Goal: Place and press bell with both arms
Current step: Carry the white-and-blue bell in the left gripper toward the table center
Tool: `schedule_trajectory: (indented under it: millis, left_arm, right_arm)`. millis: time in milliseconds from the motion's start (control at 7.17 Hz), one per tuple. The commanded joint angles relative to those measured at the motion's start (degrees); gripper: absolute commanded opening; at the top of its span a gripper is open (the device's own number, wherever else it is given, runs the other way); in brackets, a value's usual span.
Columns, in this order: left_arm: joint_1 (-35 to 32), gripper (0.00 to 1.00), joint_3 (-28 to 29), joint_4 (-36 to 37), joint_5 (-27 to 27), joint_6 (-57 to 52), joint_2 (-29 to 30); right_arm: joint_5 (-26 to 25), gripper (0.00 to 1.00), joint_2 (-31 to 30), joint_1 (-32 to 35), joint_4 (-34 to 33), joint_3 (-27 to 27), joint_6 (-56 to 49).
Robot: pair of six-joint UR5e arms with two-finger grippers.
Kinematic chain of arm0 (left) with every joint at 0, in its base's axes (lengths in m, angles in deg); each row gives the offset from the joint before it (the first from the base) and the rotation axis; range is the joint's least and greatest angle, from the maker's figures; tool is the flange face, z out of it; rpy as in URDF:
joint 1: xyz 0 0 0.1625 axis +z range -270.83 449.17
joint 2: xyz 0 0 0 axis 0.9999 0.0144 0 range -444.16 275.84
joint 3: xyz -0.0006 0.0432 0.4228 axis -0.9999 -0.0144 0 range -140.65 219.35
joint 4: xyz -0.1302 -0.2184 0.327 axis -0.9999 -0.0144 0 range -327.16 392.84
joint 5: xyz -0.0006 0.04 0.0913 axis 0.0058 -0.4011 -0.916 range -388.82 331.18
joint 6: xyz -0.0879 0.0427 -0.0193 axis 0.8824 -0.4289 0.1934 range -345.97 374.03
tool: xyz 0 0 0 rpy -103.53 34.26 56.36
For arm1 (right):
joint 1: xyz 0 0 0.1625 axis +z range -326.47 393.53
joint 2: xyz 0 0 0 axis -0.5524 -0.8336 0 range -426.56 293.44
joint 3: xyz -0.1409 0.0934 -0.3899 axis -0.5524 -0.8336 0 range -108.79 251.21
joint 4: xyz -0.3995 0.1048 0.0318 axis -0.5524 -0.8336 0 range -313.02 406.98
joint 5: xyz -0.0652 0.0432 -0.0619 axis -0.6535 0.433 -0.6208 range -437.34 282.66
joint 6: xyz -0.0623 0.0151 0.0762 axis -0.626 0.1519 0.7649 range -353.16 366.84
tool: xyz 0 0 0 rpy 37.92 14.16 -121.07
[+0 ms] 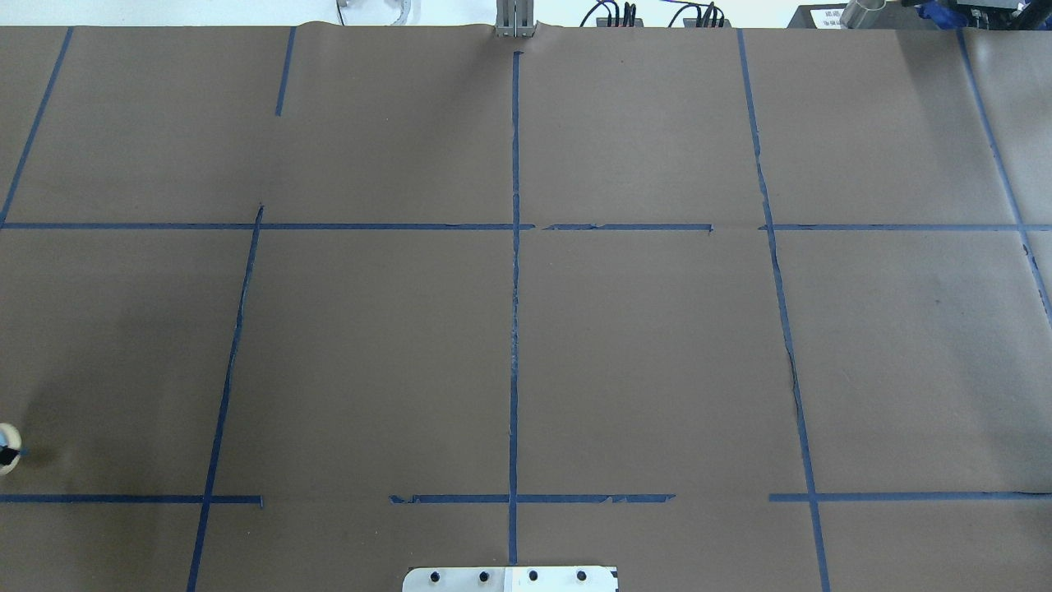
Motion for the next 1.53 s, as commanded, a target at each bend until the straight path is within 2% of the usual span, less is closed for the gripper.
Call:
schedule_trajectory:
  millis: [0, 279, 419, 558, 837, 1116, 1256, 1395]
  left_arm:
    - [2.4, 0.02, -0.9, 10.3, 0.3, 12.8, 17.5]
    - [6.7, 0.02, -0.2, 31.1, -1.8, 14.5, 34.9]
    - [8.6, 0.02, 0.4, 42.1, -5.0, 15.2, 43.1]
    - [10.3, 0.02, 2.1, 48.7, -6.4, 15.3, 49.4]
    - [10.6, 0.02, 12.4, 50.1, -6.7, 19.8, 61.8]
    - [11.0, 0.06, 29.5, 49.6, -9.0, 23.1, 75.6]
    - [11.4, 0.07, 35.2, 48.4, -10.3, 23.6, 79.8]
    - [12.3, 0.08, 37.5, 45.2, -12.1, 24.9, 80.5]
  right_arm:
    - [1.1, 1.00, 0.4, -0.2, 0.1, -0.2, 0.0]
    - [2.8, 1.00, 0.5, -0.2, 0.1, -0.2, 0.1]
    - [2.9, 1.00, 0.6, -0.2, 0.1, -0.2, 0.1]
    - [3.0, 1.00, 0.6, -0.2, 0.1, -0.2, 0.1]
    - [4.4, 1.00, 0.6, -0.6, 0.1, -0.1, 0.1]
    - [4.6, 1.00, 1.8, -1.4, 0.1, -0.1, 0.5]
    - [4.6, 1.00, 1.9, -1.6, 0.1, -0.1, 0.5]
    - [4.6, 1.00, 2.1, -1.9, 0.1, 0.1, 0.5]
